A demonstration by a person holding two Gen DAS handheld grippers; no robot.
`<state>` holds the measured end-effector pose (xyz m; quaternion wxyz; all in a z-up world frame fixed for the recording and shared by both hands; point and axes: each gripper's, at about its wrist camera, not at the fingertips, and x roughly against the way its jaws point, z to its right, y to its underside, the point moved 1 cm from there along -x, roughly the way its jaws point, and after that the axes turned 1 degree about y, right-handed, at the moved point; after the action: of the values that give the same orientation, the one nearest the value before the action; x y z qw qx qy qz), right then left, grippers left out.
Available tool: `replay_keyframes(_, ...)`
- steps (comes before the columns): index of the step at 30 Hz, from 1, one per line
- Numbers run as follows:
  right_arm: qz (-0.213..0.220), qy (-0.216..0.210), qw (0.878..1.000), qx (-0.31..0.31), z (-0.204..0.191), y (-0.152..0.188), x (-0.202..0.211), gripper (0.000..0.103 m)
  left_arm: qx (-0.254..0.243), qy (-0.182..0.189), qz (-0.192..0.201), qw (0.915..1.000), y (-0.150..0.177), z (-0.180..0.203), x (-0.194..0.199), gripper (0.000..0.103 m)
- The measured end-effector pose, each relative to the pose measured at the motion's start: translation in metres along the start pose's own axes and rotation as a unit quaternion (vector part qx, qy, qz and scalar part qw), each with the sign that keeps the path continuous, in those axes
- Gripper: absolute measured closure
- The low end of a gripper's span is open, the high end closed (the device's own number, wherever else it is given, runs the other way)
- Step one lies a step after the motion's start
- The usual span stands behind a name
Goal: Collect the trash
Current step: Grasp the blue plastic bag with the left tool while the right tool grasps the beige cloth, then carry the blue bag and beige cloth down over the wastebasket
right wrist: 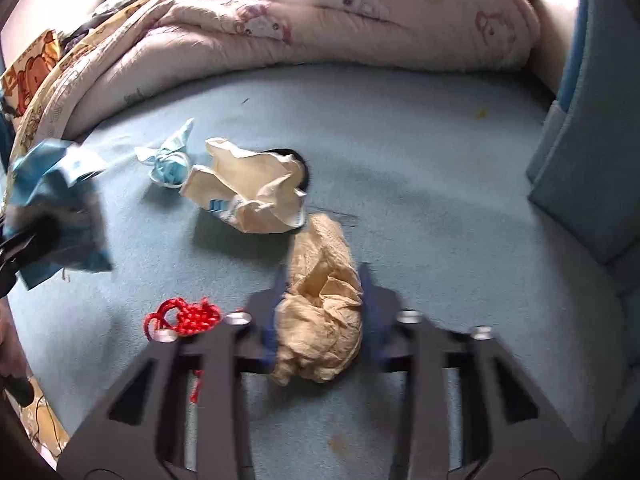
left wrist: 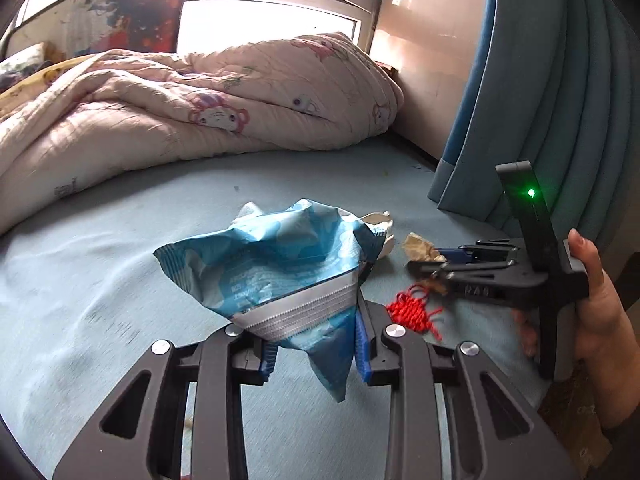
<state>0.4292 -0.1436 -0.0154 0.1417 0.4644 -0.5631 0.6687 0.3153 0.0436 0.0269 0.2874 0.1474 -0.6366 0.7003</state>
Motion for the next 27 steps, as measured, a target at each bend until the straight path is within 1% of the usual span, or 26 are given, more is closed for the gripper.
replay_keyframes(3,0.013,0.005,1.0,0.003,-0.001,0.006,0.008,0.086,0.009,-0.003,0.003,0.9999,0.008,-0.008,0.012,0.074)
replay_keyframes(5,0.03,0.008,1.0,0.003,-0.001,0.009,0.02,0.086,0.013,-0.004,0.005,0.9999,0.014,-0.01,0.023,0.074)
replay_keyframes(9,0.065,-0.011,0.998,0.006,-0.006,0.021,0.056,0.086,0.015,-0.007,0.01,0.9998,0.026,-0.008,0.047,0.074)
replay_keyframes(11,0.08,-0.02,0.996,0.016,-0.013,0.033,0.078,0.086,0.014,-0.006,0.012,0.9998,0.034,-0.003,0.061,0.074)
replay_keyframes(15,0.107,-0.046,0.992,0.04,-0.032,0.074,0.123,0.086,0.01,-0.002,0.011,0.9999,0.057,0.012,0.094,0.074)
replay_keyframes(20,0.12,-0.065,0.988,0.07,-0.066,0.142,0.165,0.086,0.001,0.001,0.003,1.0,0.091,0.033,0.127,0.074)
replay_keyframes(21,0.121,-0.069,0.988,0.072,-0.07,0.152,0.17,0.086,-0.001,0.002,0.001,1.0,0.102,0.038,0.135,0.074)
replay_keyframes(24,0.12,-0.082,0.986,0.081,-0.086,0.197,0.181,0.086,-0.005,0.005,-0.006,1.0,0.127,0.048,0.149,0.074)
replay_keyframes(26,0.116,-0.085,0.986,0.088,-0.093,0.222,0.18,0.086,-0.006,0.006,-0.014,0.9999,0.147,0.055,0.154,0.074)
replay_keyframes(27,0.114,-0.086,0.986,0.091,-0.095,0.231,0.178,0.086,-0.007,0.007,-0.02,0.9998,0.162,0.059,0.156,0.074)
